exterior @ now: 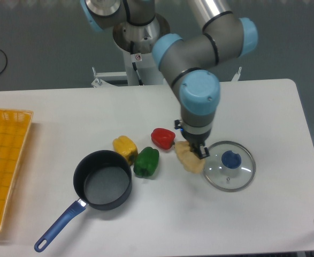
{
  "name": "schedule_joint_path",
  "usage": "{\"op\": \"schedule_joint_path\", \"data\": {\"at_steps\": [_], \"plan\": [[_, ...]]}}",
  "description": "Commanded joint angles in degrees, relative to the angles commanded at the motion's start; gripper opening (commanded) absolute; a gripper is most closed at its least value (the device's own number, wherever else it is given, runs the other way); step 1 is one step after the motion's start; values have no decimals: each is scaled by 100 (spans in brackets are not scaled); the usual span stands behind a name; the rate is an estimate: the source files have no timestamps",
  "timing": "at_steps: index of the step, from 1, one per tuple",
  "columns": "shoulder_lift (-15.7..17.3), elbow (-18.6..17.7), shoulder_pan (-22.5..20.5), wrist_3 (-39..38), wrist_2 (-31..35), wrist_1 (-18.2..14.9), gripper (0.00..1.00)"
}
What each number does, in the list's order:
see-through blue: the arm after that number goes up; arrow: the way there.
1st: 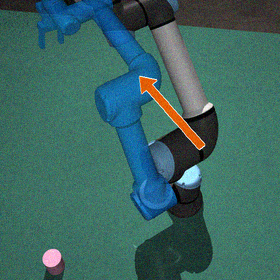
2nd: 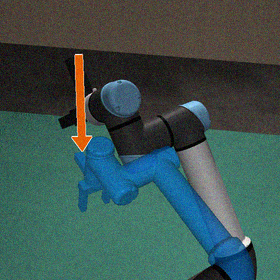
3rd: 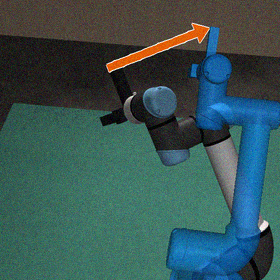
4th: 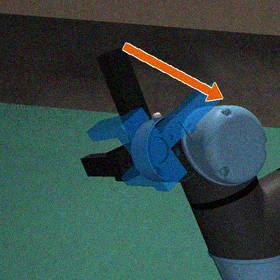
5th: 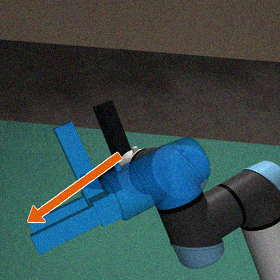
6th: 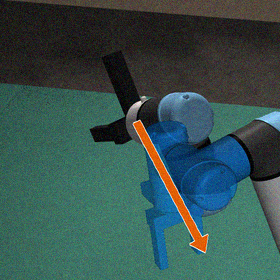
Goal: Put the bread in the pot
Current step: 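Carry the bread over the peppers toward the dark blue saucepan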
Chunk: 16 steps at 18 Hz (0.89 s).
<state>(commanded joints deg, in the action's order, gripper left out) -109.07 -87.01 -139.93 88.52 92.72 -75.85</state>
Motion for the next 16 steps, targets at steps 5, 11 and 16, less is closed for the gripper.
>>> {"op": "schedule_joint_path", "data": {"at_steps": [5, 11, 16], "plan": [[97, -26, 501, -694, -9, -79, 0], [176, -18, 1081, -1494, -9, -123, 0], [229, -18, 1538, -2135, -18, -123, 0]]}}
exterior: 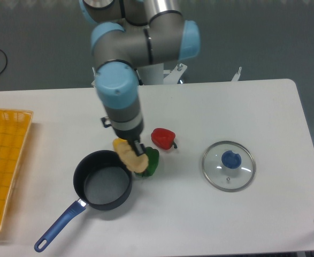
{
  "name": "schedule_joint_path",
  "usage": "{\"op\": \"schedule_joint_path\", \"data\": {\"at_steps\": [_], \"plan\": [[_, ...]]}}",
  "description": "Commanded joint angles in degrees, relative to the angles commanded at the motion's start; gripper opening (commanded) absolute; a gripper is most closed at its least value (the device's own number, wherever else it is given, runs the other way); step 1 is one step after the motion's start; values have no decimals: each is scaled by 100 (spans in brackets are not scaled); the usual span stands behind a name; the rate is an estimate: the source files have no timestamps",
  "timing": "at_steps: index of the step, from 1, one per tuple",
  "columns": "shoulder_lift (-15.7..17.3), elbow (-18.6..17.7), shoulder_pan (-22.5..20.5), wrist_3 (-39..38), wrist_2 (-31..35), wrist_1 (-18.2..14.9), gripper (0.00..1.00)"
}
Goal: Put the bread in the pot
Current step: 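Carry the bread over the peppers toward the dark blue saucepan, then lower the bread into the saucepan and open the gripper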
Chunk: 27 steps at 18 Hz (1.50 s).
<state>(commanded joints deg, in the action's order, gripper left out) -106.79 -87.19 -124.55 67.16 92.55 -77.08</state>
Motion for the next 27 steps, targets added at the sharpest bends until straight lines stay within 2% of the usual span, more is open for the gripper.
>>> {"op": "schedule_joint_path", "data": {"at_steps": [4, 9, 16, 18, 20, 21, 22, 24, 26, 27], "plan": [[-52, 0, 299, -396, -9, 44, 0], [-360, 0, 317, -414, 0, 114, 0], [-668, 0, 300, -423, 62, 579, 1], [-720, 0, 300, -415, 62, 624, 10], [-799, 0, 300, -406, 62, 642, 28], [-817, 0, 300, -380, 88, 668, 56], [-835, -9, 309, -379, 184, 746, 67], [-844, -9, 309, -370, 255, 817, 79], [-835, -9, 309, -370, 255, 817, 84], [-835, -9, 309, -370, 255, 826, 90]]}}
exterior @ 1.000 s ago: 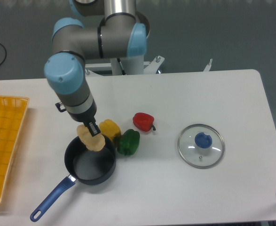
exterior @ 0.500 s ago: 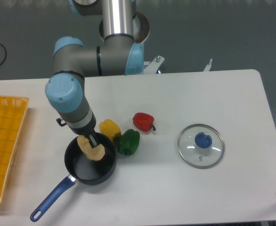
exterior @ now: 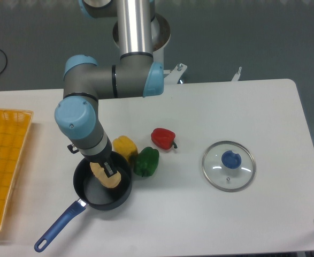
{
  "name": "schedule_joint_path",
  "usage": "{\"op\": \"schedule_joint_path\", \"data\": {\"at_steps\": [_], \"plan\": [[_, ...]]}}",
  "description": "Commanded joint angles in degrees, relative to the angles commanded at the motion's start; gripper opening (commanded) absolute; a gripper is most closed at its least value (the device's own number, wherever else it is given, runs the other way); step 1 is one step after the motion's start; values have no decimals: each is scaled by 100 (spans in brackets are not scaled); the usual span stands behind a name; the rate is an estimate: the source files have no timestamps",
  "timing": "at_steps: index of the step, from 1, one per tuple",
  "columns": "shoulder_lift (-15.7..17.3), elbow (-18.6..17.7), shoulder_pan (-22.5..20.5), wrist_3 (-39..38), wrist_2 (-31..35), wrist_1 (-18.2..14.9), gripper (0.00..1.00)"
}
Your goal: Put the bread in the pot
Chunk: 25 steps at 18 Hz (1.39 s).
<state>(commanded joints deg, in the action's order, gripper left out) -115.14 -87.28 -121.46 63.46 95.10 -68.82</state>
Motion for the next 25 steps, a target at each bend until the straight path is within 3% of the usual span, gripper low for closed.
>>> {"op": "schedule_joint_path", "data": {"at_steps": [4, 13, 21, 25], "plan": [[0, -9, 0, -9, 9, 0, 99], [-62, 9, -9, -35, 9, 26, 99], [-167, 105, -9, -149, 9, 421, 99], [-106, 62, -123, -88, 9, 457, 100]]}}
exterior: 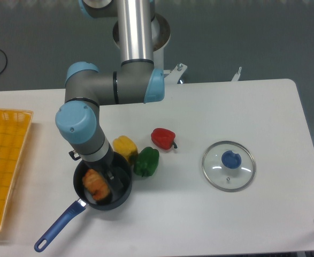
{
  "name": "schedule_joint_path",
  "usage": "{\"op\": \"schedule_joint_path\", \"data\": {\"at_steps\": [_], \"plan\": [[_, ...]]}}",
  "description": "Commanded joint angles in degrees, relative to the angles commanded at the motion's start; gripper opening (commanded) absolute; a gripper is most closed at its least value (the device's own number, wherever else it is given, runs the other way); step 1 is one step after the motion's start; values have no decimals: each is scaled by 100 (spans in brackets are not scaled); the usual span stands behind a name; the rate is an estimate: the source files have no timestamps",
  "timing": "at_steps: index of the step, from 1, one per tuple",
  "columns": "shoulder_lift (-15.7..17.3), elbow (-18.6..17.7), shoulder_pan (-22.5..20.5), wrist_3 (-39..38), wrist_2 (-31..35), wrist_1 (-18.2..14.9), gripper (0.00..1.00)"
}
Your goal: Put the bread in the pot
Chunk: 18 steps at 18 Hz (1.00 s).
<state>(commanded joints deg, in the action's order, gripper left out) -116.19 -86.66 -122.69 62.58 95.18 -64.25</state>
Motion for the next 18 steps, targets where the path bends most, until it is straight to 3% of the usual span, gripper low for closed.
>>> {"op": "schedule_joint_path", "data": {"at_steps": [5, 18], "plan": [[123, -35, -413, 438, 157, -44, 100], [404, -44, -1784, 2959, -227, -193, 100]]}}
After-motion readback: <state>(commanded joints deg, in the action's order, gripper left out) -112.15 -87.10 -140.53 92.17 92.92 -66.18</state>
